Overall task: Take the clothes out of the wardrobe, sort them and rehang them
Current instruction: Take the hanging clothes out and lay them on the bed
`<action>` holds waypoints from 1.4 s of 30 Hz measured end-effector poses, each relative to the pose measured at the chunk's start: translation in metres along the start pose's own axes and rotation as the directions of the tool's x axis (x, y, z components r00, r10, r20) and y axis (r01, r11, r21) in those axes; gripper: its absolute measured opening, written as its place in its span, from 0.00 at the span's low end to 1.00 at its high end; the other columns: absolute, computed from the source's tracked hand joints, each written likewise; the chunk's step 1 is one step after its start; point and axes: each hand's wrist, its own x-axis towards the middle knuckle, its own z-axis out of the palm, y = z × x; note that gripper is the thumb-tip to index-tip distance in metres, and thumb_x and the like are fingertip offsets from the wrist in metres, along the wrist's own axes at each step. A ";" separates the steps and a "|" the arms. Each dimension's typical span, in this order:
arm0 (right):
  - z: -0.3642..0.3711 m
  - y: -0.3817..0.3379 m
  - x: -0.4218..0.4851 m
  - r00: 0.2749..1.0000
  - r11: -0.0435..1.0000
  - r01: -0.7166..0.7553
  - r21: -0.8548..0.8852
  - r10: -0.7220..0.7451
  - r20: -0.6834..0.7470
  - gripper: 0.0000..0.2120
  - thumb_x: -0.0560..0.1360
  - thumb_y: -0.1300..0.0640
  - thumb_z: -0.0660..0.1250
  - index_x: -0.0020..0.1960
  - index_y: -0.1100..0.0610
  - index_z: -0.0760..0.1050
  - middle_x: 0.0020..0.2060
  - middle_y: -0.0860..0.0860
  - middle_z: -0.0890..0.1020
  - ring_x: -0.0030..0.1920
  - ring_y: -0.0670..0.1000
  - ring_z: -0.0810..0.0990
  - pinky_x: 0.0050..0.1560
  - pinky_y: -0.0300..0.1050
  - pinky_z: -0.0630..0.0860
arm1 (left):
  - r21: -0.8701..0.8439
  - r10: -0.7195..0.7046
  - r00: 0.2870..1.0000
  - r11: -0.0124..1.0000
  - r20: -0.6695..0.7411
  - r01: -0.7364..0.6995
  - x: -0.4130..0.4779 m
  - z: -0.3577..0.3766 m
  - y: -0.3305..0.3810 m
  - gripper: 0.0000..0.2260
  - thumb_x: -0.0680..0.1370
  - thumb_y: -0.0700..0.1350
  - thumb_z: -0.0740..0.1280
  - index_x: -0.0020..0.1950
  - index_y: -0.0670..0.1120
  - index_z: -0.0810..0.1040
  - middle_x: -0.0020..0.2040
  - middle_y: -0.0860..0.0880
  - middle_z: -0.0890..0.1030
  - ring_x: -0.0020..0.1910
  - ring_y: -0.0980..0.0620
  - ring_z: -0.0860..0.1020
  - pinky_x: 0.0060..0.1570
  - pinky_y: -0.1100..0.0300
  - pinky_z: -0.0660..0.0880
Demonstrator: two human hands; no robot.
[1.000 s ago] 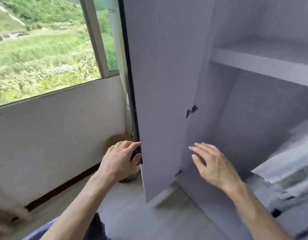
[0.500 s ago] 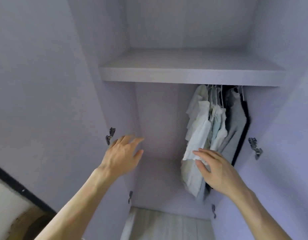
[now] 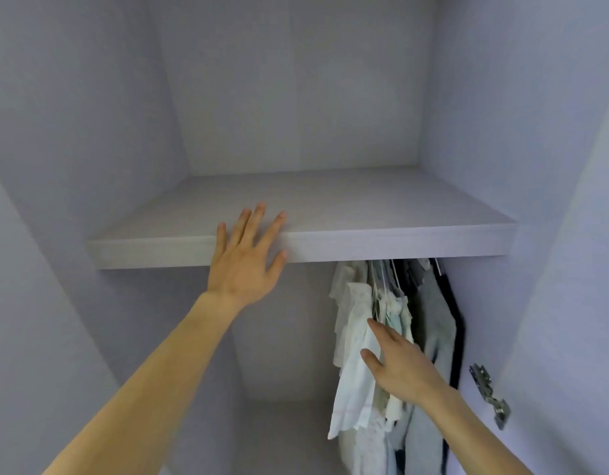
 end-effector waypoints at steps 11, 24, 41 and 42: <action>0.047 -0.006 0.132 0.962 0.956 -0.236 0.175 0.256 -0.101 0.24 0.83 0.51 0.56 0.74 0.62 0.58 0.54 0.58 0.82 0.52 0.58 0.83 0.48 0.47 0.78 | 0.017 -0.034 0.951 0.999 -0.307 0.042 0.011 0.053 -0.005 0.30 0.80 0.65 0.55 0.79 0.55 0.58 0.78 0.47 0.63 0.78 0.43 0.58 0.77 0.41 0.42; 0.036 -0.024 0.166 0.915 0.382 -0.395 0.835 0.238 0.325 0.20 0.75 0.71 0.65 0.65 0.58 0.69 0.37 0.56 0.77 0.30 0.49 0.75 0.30 0.40 0.75 | 0.063 -0.031 0.945 0.997 -0.327 0.054 0.012 0.059 -0.008 0.29 0.80 0.66 0.54 0.79 0.57 0.57 0.77 0.47 0.63 0.78 0.44 0.57 0.76 0.42 0.41; 0.043 -0.054 0.046 0.931 0.462 -0.278 0.842 -0.086 0.355 0.18 0.75 0.66 0.69 0.59 0.47 0.72 0.51 0.54 0.77 0.33 0.47 0.78 0.37 0.41 0.78 | 0.008 -0.097 0.980 0.995 -0.177 0.100 -0.006 0.038 0.003 0.29 0.82 0.62 0.52 0.82 0.54 0.53 0.80 0.47 0.57 0.80 0.45 0.50 0.77 0.40 0.45; 0.049 -0.054 0.037 0.923 0.465 -0.288 0.837 -0.097 0.371 0.18 0.75 0.66 0.69 0.59 0.47 0.73 0.51 0.55 0.77 0.33 0.47 0.78 0.37 0.41 0.78 | -0.043 -0.111 0.979 0.994 -0.172 0.105 -0.015 0.037 0.004 0.29 0.83 0.60 0.54 0.82 0.54 0.52 0.82 0.48 0.53 0.81 0.46 0.47 0.78 0.41 0.45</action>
